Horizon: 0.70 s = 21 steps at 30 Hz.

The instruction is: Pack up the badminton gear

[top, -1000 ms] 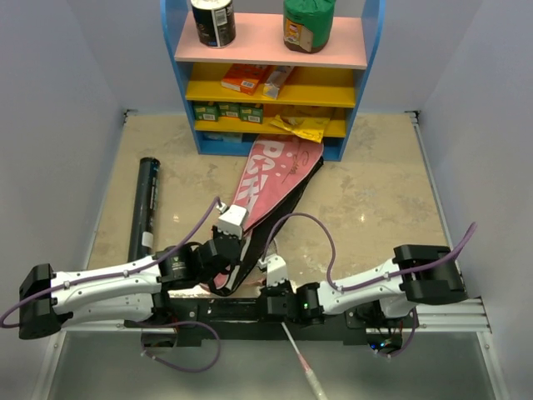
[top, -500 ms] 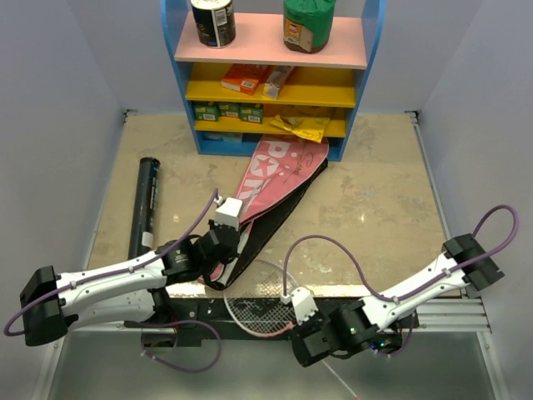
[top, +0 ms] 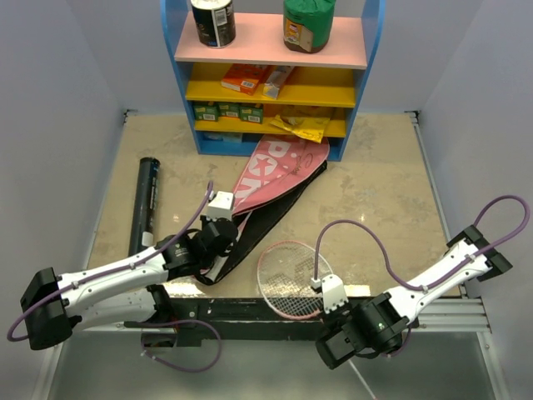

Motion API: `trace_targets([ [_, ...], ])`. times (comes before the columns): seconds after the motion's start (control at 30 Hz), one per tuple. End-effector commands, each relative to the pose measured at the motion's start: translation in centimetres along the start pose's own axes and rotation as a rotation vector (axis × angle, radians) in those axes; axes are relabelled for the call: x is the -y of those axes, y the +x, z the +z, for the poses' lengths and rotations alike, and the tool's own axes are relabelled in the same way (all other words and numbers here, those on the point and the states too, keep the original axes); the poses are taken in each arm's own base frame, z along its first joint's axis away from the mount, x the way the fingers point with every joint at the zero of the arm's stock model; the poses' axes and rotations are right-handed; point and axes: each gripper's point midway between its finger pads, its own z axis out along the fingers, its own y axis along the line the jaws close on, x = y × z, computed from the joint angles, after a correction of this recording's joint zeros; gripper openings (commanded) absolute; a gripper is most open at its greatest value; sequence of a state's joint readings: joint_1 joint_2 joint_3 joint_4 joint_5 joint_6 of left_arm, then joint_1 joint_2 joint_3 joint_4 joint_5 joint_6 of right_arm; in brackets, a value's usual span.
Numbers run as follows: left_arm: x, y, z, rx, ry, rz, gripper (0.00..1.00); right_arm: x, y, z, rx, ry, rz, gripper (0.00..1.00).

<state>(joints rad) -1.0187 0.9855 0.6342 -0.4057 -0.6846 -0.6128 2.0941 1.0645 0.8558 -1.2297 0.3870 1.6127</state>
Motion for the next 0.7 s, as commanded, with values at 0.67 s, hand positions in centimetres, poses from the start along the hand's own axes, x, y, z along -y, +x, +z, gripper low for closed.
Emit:
trace_targets([
  [0.67, 5.0, 1.7, -1.8, 0.005, 0.254, -0.146, 0.0, -3.5, -12.3, 2.3, 0.343, -0.043, 0.351, 0.0],
])
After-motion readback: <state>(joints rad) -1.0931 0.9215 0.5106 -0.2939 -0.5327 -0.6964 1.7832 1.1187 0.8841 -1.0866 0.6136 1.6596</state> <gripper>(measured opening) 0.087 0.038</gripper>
